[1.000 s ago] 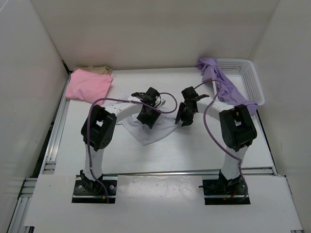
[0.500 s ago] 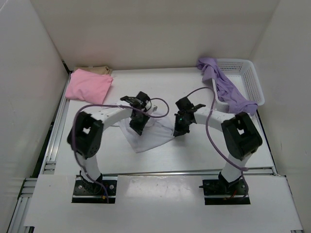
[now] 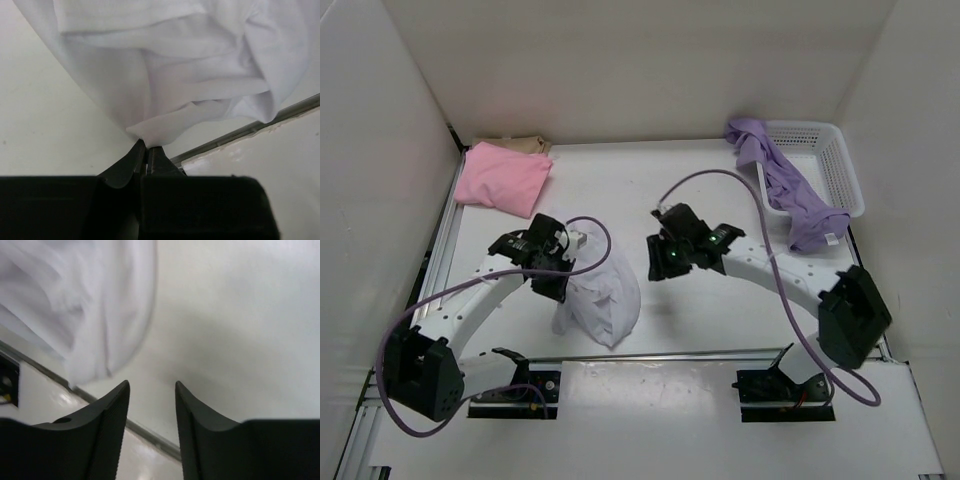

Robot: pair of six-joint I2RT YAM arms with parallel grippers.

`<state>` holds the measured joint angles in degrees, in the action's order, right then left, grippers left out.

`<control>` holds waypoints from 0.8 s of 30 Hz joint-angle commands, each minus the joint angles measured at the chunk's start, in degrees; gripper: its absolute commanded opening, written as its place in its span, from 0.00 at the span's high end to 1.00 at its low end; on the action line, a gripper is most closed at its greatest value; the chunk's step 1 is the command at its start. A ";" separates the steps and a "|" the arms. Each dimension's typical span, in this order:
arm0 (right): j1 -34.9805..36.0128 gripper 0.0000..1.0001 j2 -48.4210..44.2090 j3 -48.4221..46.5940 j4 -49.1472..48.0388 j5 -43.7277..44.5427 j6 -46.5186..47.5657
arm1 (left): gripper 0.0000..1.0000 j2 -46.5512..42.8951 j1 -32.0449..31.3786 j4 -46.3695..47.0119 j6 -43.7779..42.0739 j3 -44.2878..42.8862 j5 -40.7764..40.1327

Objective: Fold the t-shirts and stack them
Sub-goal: Flatten out the tshirt

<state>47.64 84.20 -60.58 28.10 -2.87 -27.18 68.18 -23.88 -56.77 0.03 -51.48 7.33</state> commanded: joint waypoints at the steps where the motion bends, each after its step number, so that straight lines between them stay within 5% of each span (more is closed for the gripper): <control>1: 4.20 0.55 10.23 -9.62 -4.72 3.31 3.96 | 0.90 -2.60 1.55 -2.11 -0.03 1.30 1.37; 5: 8.17 0.50 19.93 -21.66 -3.31 -0.02 4.77 | 0.90 -5.34 3.83 -2.64 -0.03 3.31 1.37; 15: 12.91 0.44 32.50 -26.25 -0.07 -4.44 5.29 | 0.90 -7.71 9.37 -2.03 -0.03 5.78 1.37; 16: 12.92 0.47 33.47 -27.22 0.90 -3.38 4.25 | 0.90 -7.71 10.25 -2.03 -0.03 5.78 1.89; 20: 9.41 1.00 32.53 -24.34 -0.14 -3.37 -6.88 | 0.90 -8.24 11.75 -2.03 -0.03 5.25 1.90; 24: 0.72 1.00 14.19 -3.40 -14.07 -2.76 -17.19 | 0.90 -8.24 13.24 -0.80 -0.03 5.78 -2.14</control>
<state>54.85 111.02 -73.71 20.47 -7.29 -34.72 61.43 -11.40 -59.16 0.01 -45.60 7.27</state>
